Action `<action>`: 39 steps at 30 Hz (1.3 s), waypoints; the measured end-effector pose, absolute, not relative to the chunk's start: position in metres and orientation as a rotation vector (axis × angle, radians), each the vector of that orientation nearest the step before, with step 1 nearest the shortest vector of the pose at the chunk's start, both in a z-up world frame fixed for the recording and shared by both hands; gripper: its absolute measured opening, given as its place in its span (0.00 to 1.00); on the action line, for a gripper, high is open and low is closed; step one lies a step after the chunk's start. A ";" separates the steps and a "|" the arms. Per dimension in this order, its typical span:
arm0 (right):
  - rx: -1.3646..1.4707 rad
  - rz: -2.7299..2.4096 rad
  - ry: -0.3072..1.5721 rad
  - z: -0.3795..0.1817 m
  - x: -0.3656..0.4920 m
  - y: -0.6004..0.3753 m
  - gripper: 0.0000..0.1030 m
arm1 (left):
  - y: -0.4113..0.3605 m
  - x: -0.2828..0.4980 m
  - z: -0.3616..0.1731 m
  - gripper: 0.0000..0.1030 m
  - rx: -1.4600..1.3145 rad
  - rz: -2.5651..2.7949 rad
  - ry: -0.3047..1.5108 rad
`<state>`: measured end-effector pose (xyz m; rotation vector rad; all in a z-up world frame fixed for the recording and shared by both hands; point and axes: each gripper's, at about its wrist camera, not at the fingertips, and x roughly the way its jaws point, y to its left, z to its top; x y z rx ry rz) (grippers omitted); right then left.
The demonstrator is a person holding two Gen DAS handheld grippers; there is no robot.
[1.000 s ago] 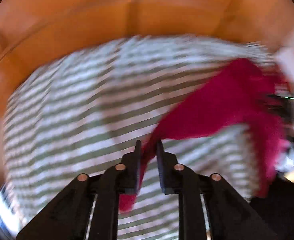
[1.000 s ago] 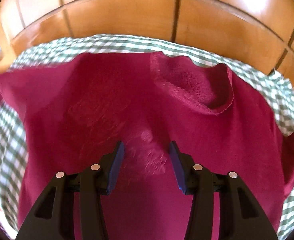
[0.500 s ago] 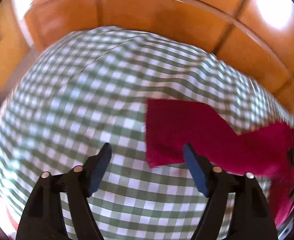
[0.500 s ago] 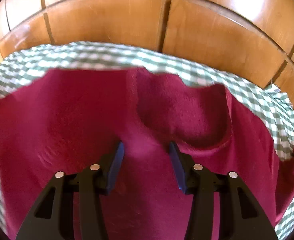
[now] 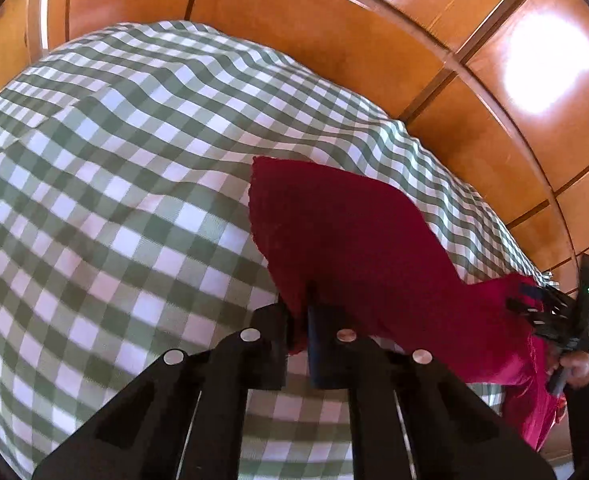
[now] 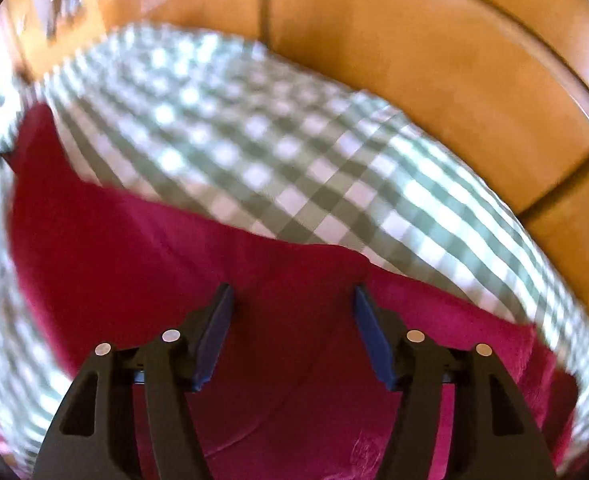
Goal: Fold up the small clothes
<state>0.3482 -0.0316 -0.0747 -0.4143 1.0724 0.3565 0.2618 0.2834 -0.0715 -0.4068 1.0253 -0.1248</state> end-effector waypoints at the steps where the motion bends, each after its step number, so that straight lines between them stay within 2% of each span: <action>1: -0.444 0.344 1.053 -0.073 0.345 -0.029 0.35 | 0.286 0.253 -0.067 0.05 -0.415 -0.123 1.009; 2: -0.474 0.313 1.028 -0.069 0.342 -0.029 0.11 | 0.290 0.246 -0.065 0.05 -0.421 -0.117 0.998; 7: -0.412 0.257 0.960 -0.055 0.351 -0.027 0.07 | 0.311 0.208 -0.054 0.05 -0.501 -0.099 0.956; 8: -0.372 0.237 0.946 -0.049 0.358 -0.028 0.02 | 0.311 0.203 -0.053 0.05 -0.511 -0.102 0.958; 15: -0.413 0.166 0.948 -0.071 0.368 -0.008 0.04 | 0.306 0.223 -0.063 0.06 -0.371 0.071 1.061; 20: -0.192 0.191 0.944 -0.035 0.338 -0.053 0.05 | 0.297 0.236 -0.073 0.08 -0.273 0.172 1.113; 21: -0.130 0.185 0.932 -0.026 0.326 -0.073 0.08 | 0.295 0.235 -0.071 0.14 -0.259 0.186 1.107; 22: -0.081 0.178 0.927 -0.022 0.318 -0.088 0.17 | 0.293 0.232 -0.068 0.16 -0.258 0.200 1.097; 23: -0.006 0.155 0.926 -0.017 0.304 -0.114 0.52 | 0.294 0.229 -0.065 0.24 -0.279 0.197 1.083; 24: 0.055 0.123 0.910 -0.013 0.289 -0.138 0.74 | 0.297 0.224 -0.060 0.35 -0.315 0.204 1.065; 25: 0.101 0.093 0.889 -0.010 0.275 -0.164 0.74 | 0.299 0.220 -0.058 0.55 -0.332 0.220 1.053; 26: 0.139 0.046 0.889 -0.009 0.257 -0.195 0.74 | 0.301 0.212 -0.053 0.58 -0.346 0.231 1.030; 32: 0.383 -0.289 0.843 -0.007 0.145 -0.376 0.72 | 0.286 0.164 -0.029 0.59 -0.389 0.199 0.911; 36: 0.618 -0.515 0.755 -0.013 0.072 -0.496 0.56 | 0.256 0.134 -0.023 0.60 -0.416 0.133 0.865; 39: 0.799 -0.625 0.696 -0.030 0.036 -0.572 0.48 | 0.224 0.122 -0.023 0.65 -0.404 0.085 0.863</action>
